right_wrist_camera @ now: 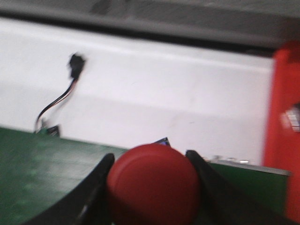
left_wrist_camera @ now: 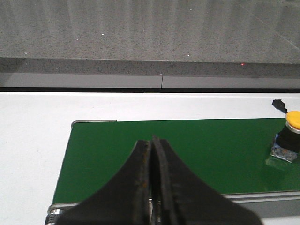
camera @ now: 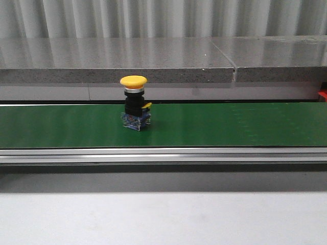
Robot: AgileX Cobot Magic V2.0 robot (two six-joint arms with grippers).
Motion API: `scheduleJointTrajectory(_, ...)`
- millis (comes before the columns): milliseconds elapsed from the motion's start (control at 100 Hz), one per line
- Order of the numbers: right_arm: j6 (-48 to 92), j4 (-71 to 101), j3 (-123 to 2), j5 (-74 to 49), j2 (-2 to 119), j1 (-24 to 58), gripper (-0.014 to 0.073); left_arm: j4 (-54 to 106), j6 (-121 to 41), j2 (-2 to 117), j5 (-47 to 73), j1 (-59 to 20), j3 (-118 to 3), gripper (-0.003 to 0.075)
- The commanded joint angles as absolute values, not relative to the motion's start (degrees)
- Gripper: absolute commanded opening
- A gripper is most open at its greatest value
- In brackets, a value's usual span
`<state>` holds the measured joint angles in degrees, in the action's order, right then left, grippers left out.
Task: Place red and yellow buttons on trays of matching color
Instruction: 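Carry the red button into the red tray and open the right gripper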
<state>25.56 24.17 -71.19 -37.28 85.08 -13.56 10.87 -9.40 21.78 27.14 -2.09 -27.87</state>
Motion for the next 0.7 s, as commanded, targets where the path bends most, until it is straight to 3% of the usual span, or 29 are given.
scheduleJointTrajectory(0, 23.00, 25.10, -75.02, -34.20, 82.75, -19.19, 0.0078, 11.58, -9.41, 22.32, 22.79, -2.59, -29.44, -0.0021)
scheduleJointTrajectory(330, 21.76, 27.87, -77.70, -25.31, 89.17, -37.27, 0.0078, 11.58, -9.41, 22.32, 22.79, -2.59, -29.44, -0.0021)
scheduleJointTrajectory(690, 21.81, 31.24, -77.71, -20.27, 102.49, -39.28, 0.0078, 11.58, -9.41, 22.32, 22.79, -2.59, -29.44, -0.0021)
